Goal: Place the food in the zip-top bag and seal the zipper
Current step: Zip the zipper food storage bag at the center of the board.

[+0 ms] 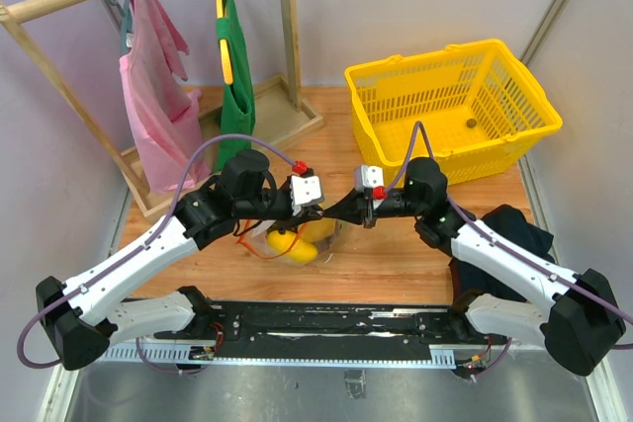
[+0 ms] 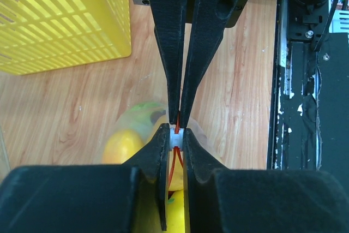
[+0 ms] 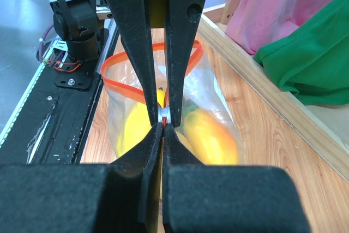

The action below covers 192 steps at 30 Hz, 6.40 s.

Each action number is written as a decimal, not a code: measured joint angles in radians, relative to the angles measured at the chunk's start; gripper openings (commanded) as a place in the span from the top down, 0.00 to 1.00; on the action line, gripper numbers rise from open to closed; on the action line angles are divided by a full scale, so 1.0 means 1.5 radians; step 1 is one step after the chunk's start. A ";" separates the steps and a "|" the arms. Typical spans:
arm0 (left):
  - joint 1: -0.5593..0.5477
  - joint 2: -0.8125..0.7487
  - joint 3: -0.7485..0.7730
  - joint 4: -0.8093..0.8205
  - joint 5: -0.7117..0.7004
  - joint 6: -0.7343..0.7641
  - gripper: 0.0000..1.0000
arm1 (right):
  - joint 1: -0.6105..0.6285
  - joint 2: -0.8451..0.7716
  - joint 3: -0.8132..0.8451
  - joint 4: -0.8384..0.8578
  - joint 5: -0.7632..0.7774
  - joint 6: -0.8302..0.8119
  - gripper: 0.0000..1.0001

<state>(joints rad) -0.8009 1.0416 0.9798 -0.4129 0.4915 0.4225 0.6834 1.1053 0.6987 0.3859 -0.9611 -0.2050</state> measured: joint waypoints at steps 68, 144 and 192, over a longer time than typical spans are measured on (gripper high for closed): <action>0.001 -0.014 0.000 0.000 -0.073 0.000 1.00 | 0.002 -0.075 -0.034 0.014 0.245 0.051 0.99; 0.028 -0.022 0.000 -0.002 -0.043 -0.001 1.00 | 0.016 -0.113 -0.021 -0.063 0.341 0.015 1.00; 0.140 -0.136 -0.135 0.063 0.018 -0.076 1.00 | 0.016 -0.293 -0.108 -0.149 0.749 0.122 1.00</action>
<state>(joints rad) -0.5915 0.8375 0.7773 -0.3180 0.5182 0.3088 0.7074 0.6651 0.5373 0.1619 0.1623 -0.0216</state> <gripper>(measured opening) 0.128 0.012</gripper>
